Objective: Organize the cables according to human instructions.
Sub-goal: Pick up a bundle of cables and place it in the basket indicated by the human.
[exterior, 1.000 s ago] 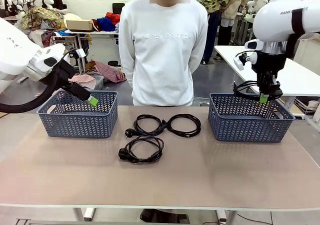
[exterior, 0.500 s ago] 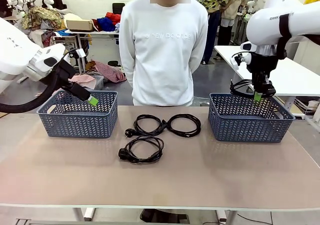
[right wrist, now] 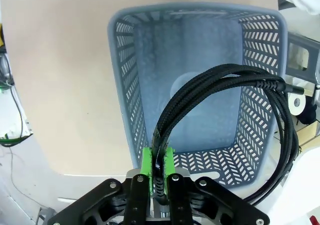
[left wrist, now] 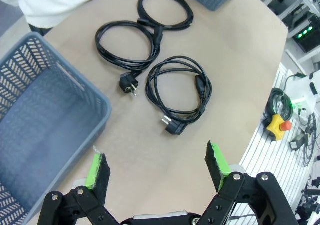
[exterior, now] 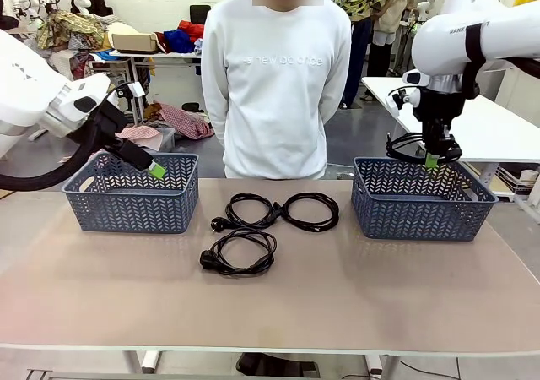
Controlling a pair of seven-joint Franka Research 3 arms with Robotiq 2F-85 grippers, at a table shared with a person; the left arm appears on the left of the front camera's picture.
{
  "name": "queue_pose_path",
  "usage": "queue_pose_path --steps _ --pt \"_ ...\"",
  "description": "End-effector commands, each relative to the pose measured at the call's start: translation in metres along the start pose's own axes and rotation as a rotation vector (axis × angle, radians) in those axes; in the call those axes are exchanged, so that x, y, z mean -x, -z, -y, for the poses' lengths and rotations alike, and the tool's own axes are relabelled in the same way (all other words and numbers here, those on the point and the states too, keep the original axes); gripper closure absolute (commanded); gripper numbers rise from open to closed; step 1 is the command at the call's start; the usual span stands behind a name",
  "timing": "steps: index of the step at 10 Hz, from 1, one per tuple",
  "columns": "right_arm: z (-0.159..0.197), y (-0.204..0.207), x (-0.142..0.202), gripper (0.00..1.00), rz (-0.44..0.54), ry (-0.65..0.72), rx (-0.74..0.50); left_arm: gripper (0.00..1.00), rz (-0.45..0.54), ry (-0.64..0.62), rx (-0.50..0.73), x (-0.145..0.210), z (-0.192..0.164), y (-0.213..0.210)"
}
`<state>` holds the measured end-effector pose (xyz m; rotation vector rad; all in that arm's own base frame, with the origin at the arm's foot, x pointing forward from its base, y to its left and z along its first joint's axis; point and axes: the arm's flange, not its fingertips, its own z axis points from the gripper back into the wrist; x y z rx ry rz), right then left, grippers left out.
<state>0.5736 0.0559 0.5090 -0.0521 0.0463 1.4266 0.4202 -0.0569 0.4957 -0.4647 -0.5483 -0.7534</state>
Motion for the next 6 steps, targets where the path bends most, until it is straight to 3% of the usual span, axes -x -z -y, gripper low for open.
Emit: queue_pose_path --steps 1,2,3,4,5,6 --pt "0.0050 -0.0070 -0.0014 0.89 -0.005 0.047 -0.010 0.00 0.019 0.013 0.021 0.0018 -0.0003 -0.0002" --pt "0.0058 -0.0066 -0.0017 0.87 -0.007 0.057 -0.011 0.00 0.019 0.013 0.021 0.0018 -0.0003 -0.0002" --pt "0.0063 -0.0067 -0.0020 0.70 -0.001 0.064 -0.015 0.00 0.019 0.013 0.021 0.0018 -0.0003 -0.0002" --pt "0.0061 -0.0068 -0.0022 0.68 -0.001 0.065 -0.016 0.00 0.019 0.013 0.021 0.0018 -0.0003 -0.0002" --pt "0.0059 -0.0068 -0.0019 0.51 0.005 0.066 -0.016 0.00 0.019 0.013 0.021 0.0018 -0.0003 -0.0002" --pt "0.0058 -0.0078 -0.0018 0.48 0.010 0.069 -0.014 0.00 0.019 0.013 0.021 0.0018 -0.0003 -0.0002"
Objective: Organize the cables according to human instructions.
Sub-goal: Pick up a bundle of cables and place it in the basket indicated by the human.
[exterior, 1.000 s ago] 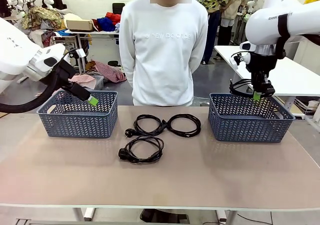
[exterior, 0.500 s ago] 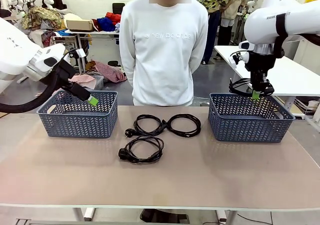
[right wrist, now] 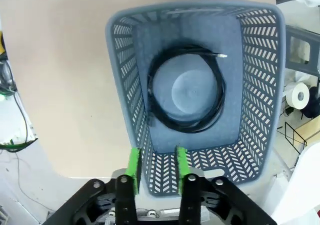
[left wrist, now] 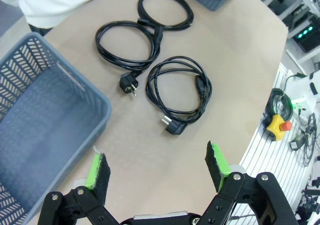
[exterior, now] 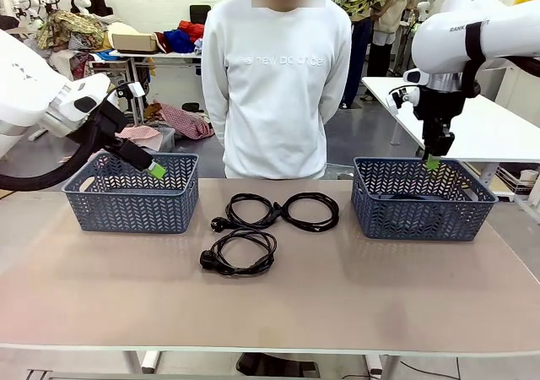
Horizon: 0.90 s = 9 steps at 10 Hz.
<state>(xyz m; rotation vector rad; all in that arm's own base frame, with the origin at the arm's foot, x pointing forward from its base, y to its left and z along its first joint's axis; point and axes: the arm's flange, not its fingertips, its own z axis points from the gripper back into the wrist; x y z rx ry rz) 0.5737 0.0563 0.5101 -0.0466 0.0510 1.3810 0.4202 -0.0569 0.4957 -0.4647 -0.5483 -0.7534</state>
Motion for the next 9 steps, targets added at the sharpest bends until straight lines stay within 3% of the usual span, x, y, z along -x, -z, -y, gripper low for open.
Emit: queue_pose_path --steps 1,2,3,4,5,9 --pt "0.0056 -0.0072 -0.0015 0.32 0.015 0.024 -0.003 0.00 0.019 0.013 0.021 0.0018 -0.0003 -0.0002" --pt "0.0053 -0.0077 -0.0014 0.29 0.018 0.029 -0.005 0.00 0.019 0.013 0.021 0.0018 -0.0003 -0.0002" --pt "0.0044 -0.0086 -0.0012 0.12 0.025 0.029 -0.008 0.00 0.019 0.013 0.021 0.0018 -0.0003 -0.0002" --pt "0.0038 -0.0093 -0.0005 0.10 0.028 0.029 -0.014 0.00 0.019 0.013 0.021 0.0018 -0.0003 -0.0002" --pt "0.0032 -0.0105 0.0000 0.00 0.027 0.033 -0.017 0.00 0.019 0.013 0.021 0.0018 -0.0003 -0.0002" --pt "0.0020 -0.0155 -0.0004 0.00 0.030 0.071 -0.018 0.00 0.019 0.013 0.021 0.0018 -0.0003 -0.0002"
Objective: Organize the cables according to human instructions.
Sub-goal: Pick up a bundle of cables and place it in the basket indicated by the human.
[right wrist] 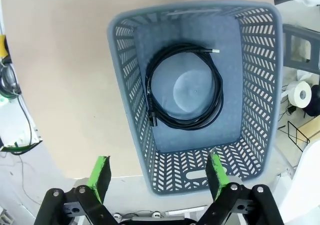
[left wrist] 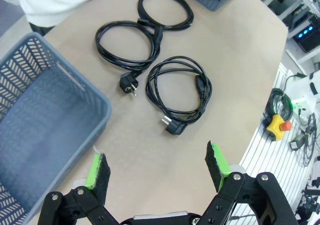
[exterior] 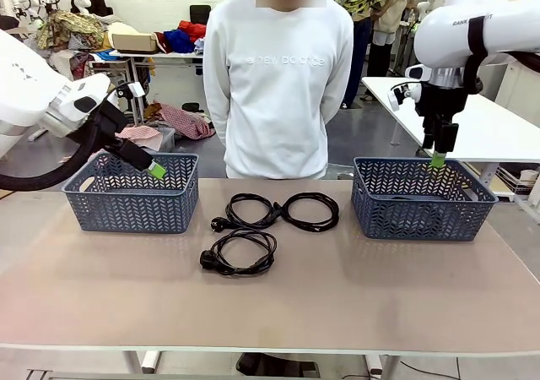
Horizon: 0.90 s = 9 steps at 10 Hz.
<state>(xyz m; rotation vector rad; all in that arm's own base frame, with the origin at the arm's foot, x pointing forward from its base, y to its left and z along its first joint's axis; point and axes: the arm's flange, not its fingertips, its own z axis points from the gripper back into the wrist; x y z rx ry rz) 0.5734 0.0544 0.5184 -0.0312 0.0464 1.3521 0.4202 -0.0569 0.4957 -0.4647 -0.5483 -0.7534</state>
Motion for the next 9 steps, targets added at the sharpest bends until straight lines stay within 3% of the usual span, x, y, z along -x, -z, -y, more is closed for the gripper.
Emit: queue_pose_path --steps 1,8,9 --pt "0.0011 -0.0076 -0.0031 0.00 0.019 0.041 -0.016 0.00 0.019 0.013 0.021 0.0018 -0.0003 -0.0002" --pt "-0.0003 -0.0008 -0.0018 0.00 0.000 0.008 -0.002 0.00 0.019 0.013 0.021 0.0018 -0.0003 -0.0002" --pt "-0.0087 -0.0055 -0.0063 0.00 0.035 0.029 0.000 0.00 0.019 0.013 0.021 0.0018 -0.0003 -0.0002"
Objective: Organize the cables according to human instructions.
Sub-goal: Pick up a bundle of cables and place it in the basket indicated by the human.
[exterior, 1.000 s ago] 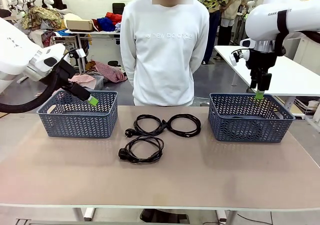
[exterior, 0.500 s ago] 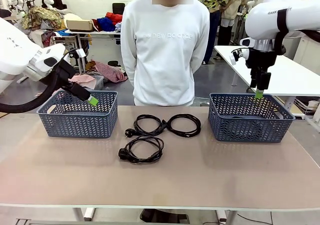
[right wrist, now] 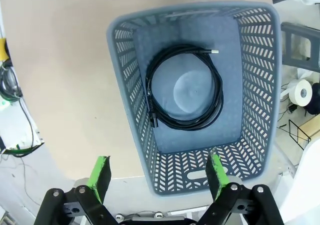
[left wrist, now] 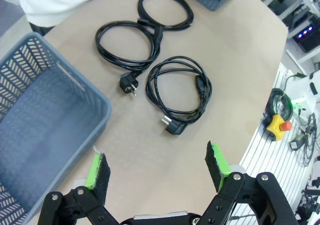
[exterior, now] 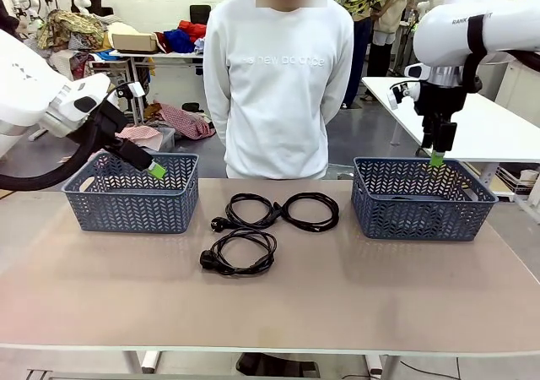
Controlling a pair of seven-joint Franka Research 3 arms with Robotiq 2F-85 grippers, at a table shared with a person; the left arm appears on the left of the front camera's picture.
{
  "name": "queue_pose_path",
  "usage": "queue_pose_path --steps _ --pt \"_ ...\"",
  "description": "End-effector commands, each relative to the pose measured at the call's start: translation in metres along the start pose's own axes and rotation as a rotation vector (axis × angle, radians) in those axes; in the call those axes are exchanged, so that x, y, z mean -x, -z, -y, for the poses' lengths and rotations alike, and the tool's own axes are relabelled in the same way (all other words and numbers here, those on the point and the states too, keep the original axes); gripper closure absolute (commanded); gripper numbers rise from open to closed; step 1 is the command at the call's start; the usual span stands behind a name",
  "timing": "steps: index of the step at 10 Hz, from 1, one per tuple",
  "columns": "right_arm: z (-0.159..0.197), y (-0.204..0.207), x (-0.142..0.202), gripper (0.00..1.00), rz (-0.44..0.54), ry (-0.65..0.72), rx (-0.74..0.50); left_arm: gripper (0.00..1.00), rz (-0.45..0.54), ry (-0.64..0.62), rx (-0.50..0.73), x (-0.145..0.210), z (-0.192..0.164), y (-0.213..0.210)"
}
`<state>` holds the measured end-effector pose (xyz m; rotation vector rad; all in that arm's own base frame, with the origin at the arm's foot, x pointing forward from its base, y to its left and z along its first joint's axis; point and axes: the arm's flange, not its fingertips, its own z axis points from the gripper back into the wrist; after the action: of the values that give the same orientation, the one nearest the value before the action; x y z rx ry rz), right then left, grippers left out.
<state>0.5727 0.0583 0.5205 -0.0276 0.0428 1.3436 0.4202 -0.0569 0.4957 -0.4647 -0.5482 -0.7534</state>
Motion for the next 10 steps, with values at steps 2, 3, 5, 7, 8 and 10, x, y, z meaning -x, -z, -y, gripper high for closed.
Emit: queue_pose_path --steps 2,3,5,7,8,10 --pt "-0.038 -0.010 -0.013 0.00 0.099 0.074 0.031 0.00 0.019 0.013 0.021 0.002 0.000 0.000" --pt "-0.059 -0.011 -0.022 0.00 0.140 0.098 0.048 0.00 0.019 0.013 0.021 0.002 0.000 0.000" --pt "-0.096 -0.009 -0.034 0.00 0.206 0.138 0.067 0.00 0.019 0.013 0.021 0.002 0.000 0.000" --pt "-0.125 -0.001 -0.043 0.00 0.269 0.166 0.082 0.00 0.019 0.013 0.021 0.002 0.000 0.000" --pt "-0.141 0.002 -0.047 0.00 0.301 0.164 0.086 0.00 0.019 0.013 0.021 0.002 0.000 0.000" --pt "-0.166 0.013 -0.055 0.00 0.359 0.124 0.051 0.00 0.019 0.013 0.021 0.002 0.000 0.000"
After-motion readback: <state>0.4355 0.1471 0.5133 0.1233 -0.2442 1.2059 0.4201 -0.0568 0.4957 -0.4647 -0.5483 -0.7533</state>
